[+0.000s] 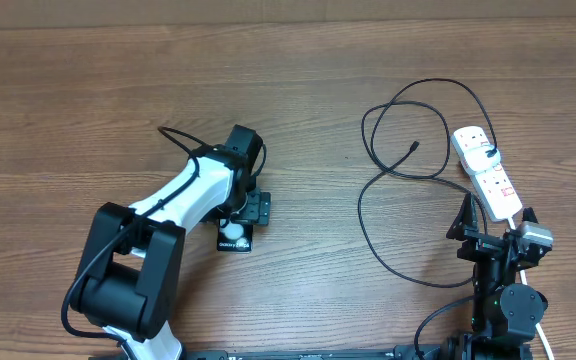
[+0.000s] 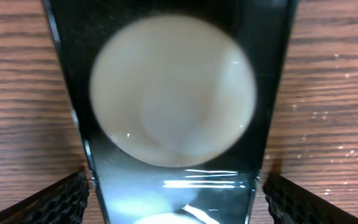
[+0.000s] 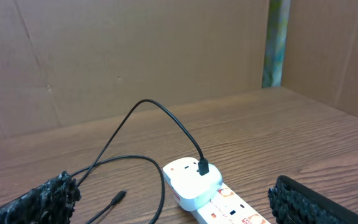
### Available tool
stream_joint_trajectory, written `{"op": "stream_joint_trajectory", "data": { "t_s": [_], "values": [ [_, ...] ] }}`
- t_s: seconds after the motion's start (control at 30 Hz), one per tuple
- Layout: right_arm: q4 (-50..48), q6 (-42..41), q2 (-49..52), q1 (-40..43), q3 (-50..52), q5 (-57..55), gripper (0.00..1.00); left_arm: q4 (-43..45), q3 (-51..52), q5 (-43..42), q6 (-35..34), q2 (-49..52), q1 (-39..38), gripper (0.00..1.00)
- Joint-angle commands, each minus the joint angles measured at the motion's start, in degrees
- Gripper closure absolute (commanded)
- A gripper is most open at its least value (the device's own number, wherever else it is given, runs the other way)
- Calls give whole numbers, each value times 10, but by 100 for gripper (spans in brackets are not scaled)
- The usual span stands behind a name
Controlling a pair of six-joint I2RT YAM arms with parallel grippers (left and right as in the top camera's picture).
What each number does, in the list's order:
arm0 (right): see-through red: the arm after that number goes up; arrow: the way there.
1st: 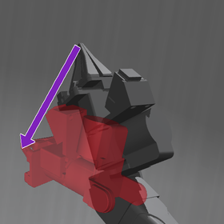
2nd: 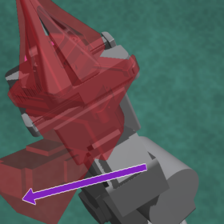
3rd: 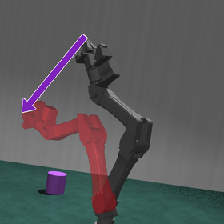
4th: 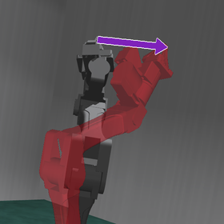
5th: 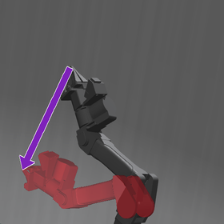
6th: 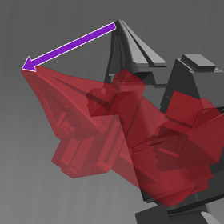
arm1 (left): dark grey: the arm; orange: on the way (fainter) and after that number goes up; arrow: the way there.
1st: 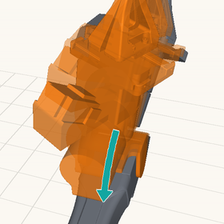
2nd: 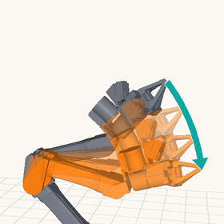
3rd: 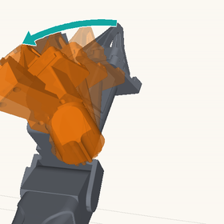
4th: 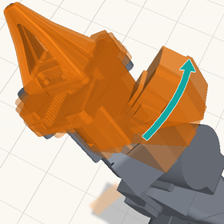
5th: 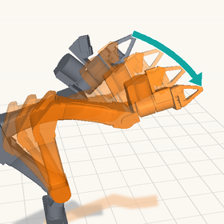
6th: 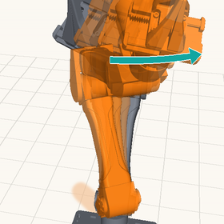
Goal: Plug charger to phone and switch on socket
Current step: 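Move the left gripper over the black phone and lower onto it, then grasp the phone with the left gripper and lift it upright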
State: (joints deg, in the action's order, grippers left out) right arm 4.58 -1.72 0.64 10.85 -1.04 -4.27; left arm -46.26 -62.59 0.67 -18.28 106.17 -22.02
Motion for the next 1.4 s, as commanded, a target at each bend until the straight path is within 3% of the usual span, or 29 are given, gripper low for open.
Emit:
{"op": "stream_joint_trajectory", "data": {
  "t_s": [0.0, 0.37, 0.8, 0.93, 1.37],
  "values": [
    [-2, 1, -3, 1, 6, 1, 0, 4, 26, -30, -16, 18, -15, 6],
    [-2, 1, -3, 1, 6, 1, 0, 7, 37, -5, -53, 18, -17, 9],
    [-2, 1, -3, 1, 6, 1, 0, 24, 63, -1, -66, 18, -17, 23],
    [-2, 1, -3, 1, 6, 1, 0, 24, 63, -1, -74, 18, -16, 32],
    [-2, 1, -3, 1, 6, 1, 0, -21, 10, -9, -75, 18, -16, 39]
  ]
}}
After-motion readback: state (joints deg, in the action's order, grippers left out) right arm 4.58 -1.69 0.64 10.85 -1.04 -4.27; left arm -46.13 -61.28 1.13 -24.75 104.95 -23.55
